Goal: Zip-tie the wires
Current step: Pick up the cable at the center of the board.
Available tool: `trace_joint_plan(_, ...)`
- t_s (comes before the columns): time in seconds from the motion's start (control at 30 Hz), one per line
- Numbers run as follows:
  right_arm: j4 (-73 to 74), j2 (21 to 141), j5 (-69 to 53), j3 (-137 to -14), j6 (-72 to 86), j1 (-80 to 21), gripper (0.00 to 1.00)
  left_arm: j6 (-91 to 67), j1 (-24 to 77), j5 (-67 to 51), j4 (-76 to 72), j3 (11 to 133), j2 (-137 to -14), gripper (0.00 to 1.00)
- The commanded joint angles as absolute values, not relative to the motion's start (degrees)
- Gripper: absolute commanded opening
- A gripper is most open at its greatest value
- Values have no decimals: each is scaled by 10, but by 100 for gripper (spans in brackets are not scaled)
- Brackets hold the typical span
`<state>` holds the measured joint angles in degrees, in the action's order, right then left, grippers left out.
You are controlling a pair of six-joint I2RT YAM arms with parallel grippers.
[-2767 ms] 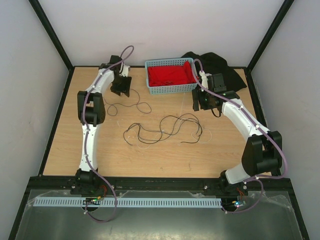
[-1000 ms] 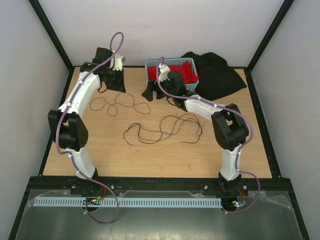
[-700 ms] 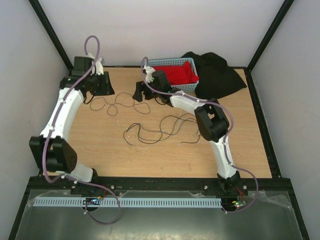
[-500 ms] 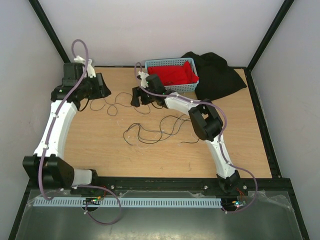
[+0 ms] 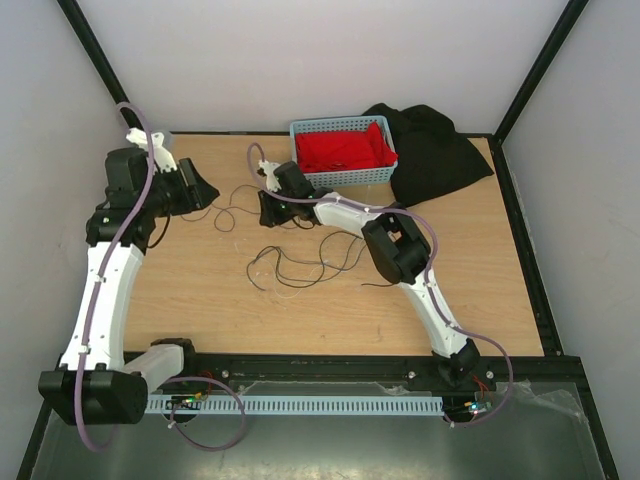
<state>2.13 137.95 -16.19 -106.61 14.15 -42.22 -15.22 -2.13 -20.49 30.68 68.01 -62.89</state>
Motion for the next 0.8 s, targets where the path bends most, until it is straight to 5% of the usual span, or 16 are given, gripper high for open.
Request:
trace_joint_plan(0.0, 45, 1386, -152, -1102, 130, -424, 32, -166, -29, -234, 288, 671, -607, 53)
trace_joint_plan(0.17, 76, 1366, -143, -1169, 109, -424, 9, -210, -34, -270, 274, 654, -586, 64)
trace_joint_plan(0.4, 129, 1306, -132, -1250, 61, -417, 2, -313, -53, -305, 152, 589, -532, 98)
trace_joint_plan(0.77, 131, 1172, -256, -1181, 52, -404, 0, -527, -80, -366, 14, 559, -551, 99)
